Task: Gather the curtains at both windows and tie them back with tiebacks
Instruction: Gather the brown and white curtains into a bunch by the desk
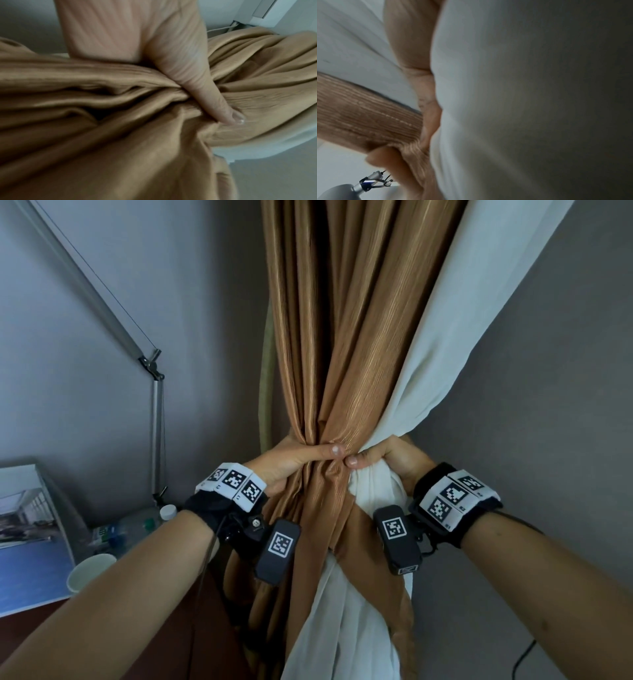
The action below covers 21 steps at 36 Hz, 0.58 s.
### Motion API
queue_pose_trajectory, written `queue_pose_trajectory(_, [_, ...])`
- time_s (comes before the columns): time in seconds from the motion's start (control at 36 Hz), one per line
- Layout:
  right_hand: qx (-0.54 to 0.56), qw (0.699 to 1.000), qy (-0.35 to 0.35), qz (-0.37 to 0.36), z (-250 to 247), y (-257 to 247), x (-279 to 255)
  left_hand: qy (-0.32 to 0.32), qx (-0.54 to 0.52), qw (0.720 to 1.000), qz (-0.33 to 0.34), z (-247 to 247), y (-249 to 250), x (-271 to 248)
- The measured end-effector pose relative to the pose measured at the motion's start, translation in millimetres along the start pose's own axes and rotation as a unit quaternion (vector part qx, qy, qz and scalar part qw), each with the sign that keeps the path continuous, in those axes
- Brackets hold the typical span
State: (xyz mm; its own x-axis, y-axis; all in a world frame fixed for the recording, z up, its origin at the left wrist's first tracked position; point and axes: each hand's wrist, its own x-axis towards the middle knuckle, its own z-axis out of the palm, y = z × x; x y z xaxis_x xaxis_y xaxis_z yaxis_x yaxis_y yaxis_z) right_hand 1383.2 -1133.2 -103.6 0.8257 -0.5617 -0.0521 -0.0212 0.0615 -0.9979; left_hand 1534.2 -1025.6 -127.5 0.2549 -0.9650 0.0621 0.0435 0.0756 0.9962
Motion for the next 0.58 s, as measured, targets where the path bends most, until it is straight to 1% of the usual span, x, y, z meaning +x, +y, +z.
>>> queue_pose_trajectory(0.06, [0.016,1.0,-0.006,0.006,0.4,0.5,-1.7,0.005,-0.002,1.0,-0.013,-5.6,2.7,-0.8])
queue_pose_trajectory(0.11, [0.026,0.999,-0.021,0.013,2.5,1.5,-2.0,-0.022,0.011,1.0,-0.013,-12.1,6.8,0.5])
queue_pose_trajectory(0.17, [0.029,0.999,-0.039,0.023,5.2,1.8,-2.3,-0.047,0.026,0.998,-0.026,-14.7,14.7,-3.7])
queue_pose_trajectory(0.25, [0.03,0.997,-0.069,0.027,3.6,0.3,-5.6,-0.077,0.056,0.993,-0.068,-16.1,22.7,-8.2])
queue_pose_trajectory(0.33, [0.036,0.994,-0.097,0.035,2.8,0.0,-7.0,-0.081,0.034,0.991,-0.096,-12.9,27.2,-11.3])
queue_pose_trajectory(0.44, [0.037,0.993,-0.098,0.05,8.3,0.1,-6.5,-0.073,-0.006,0.994,-0.083,-8.2,24.9,-14.3])
queue_pose_trajectory(0.5, [0.039,0.995,-0.079,0.054,10.9,3.2,-5.0,-0.059,-0.024,0.995,-0.075,-8.3,22.4,-13.8])
queue_pose_trajectory(0.58, [0.042,0.995,-0.075,0.042,13.2,4.1,-4.7,-0.037,-0.014,0.998,-0.049,-8.8,19.7,-15.3])
